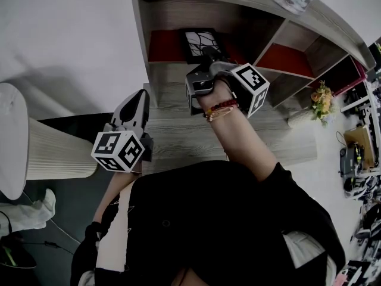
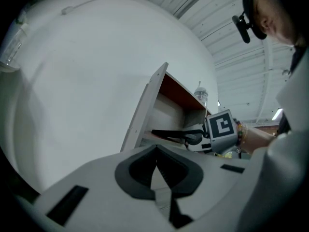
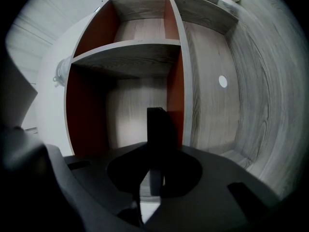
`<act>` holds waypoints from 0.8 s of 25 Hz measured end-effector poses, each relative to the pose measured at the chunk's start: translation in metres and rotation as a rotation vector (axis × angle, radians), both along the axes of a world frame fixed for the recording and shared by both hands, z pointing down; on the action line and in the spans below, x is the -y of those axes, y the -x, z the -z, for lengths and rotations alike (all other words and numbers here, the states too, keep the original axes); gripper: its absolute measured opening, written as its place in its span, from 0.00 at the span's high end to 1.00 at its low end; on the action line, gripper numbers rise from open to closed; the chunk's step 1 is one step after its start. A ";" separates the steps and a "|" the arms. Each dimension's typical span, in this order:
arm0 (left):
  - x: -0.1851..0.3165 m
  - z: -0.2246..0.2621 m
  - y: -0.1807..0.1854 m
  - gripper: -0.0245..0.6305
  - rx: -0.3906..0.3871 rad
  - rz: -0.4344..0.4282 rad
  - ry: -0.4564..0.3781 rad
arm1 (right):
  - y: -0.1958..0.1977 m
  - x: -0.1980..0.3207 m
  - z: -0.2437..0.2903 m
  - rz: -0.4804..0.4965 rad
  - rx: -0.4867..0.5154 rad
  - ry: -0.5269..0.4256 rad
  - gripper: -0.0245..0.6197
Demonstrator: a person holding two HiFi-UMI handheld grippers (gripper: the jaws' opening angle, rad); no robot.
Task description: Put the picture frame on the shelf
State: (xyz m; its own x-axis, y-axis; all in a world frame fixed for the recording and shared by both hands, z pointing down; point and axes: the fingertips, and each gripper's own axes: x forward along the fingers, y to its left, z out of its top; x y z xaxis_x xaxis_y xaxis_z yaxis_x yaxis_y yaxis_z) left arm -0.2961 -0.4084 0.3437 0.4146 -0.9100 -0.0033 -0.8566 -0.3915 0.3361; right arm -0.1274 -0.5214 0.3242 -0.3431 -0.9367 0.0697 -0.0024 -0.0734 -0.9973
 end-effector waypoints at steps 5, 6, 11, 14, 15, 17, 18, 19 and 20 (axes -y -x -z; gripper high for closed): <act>-0.001 -0.001 0.000 0.95 -0.008 -0.001 0.001 | 0.002 0.001 -0.001 -0.002 -0.007 -0.002 0.90; -0.001 -0.001 0.001 0.94 -0.009 0.002 0.000 | 0.002 0.002 -0.001 -0.001 -0.009 -0.003 0.90; -0.003 -0.001 0.006 0.95 -0.008 0.012 -0.002 | 0.009 0.004 -0.003 0.005 -0.022 -0.003 0.90; -0.005 -0.002 0.010 0.95 -0.008 0.020 -0.001 | 0.014 0.006 -0.004 0.014 -0.022 0.000 0.90; -0.005 -0.002 0.011 0.94 -0.008 0.024 -0.002 | 0.016 0.006 -0.004 0.021 -0.022 0.000 0.90; -0.007 -0.002 0.014 0.94 -0.009 0.029 -0.002 | 0.022 0.007 -0.003 0.047 -0.016 -0.001 0.90; -0.007 -0.002 0.015 0.94 -0.009 0.030 -0.001 | 0.025 0.007 -0.003 0.064 -0.010 0.000 0.90; -0.008 -0.002 0.016 0.95 -0.010 0.031 0.000 | 0.029 0.007 -0.003 0.081 -0.003 0.001 0.90; -0.008 -0.002 0.016 0.95 -0.010 0.032 0.001 | 0.032 0.007 -0.003 0.096 0.001 0.002 0.90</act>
